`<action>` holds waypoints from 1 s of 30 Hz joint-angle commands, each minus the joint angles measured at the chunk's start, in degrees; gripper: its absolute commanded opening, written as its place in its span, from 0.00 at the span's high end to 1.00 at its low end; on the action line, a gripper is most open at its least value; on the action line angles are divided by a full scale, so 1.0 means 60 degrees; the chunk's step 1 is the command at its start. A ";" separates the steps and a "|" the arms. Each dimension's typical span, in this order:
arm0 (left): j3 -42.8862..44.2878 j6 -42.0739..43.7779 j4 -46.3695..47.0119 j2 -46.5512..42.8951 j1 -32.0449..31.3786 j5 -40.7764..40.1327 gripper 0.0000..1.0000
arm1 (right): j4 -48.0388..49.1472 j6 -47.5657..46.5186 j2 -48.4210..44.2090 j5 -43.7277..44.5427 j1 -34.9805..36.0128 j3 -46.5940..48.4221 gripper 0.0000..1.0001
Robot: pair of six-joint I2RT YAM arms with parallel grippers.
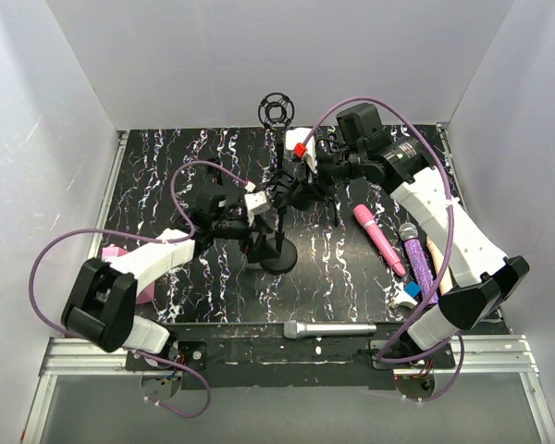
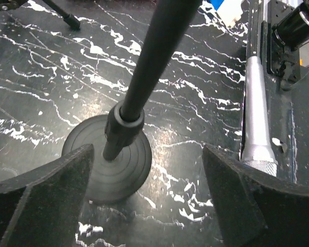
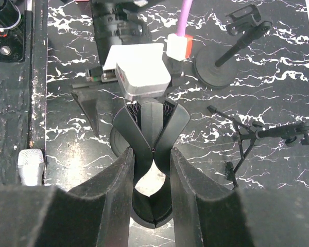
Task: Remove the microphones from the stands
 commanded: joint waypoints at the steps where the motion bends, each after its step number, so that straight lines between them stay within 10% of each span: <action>1: -0.0549 -0.0979 0.3484 0.0699 -0.0328 0.0033 0.19 | -0.1044 0.0322 -0.0092 -0.0126 -0.0086 -0.0181 0.82; 14: -0.0332 -0.1948 0.4972 0.1756 -0.0563 -0.0218 0.72 | -0.1265 0.0513 0.0976 -0.0476 -0.0101 0.0801 0.52; 19: 0.0253 -0.1073 0.3087 0.1201 -0.0563 -0.0362 1.00 | -0.1089 0.0556 0.1153 -0.0477 -0.0130 0.0757 0.81; 22: 0.0547 -0.0003 0.1416 0.0441 -0.0563 -0.1151 1.00 | -0.0695 0.1272 0.0935 -0.0506 -0.0408 0.0539 0.93; 30: 0.0402 -0.0102 0.0211 -0.0602 -0.1208 -0.8183 1.00 | 0.0449 0.4333 0.0231 -0.0710 -0.1287 -0.1028 0.99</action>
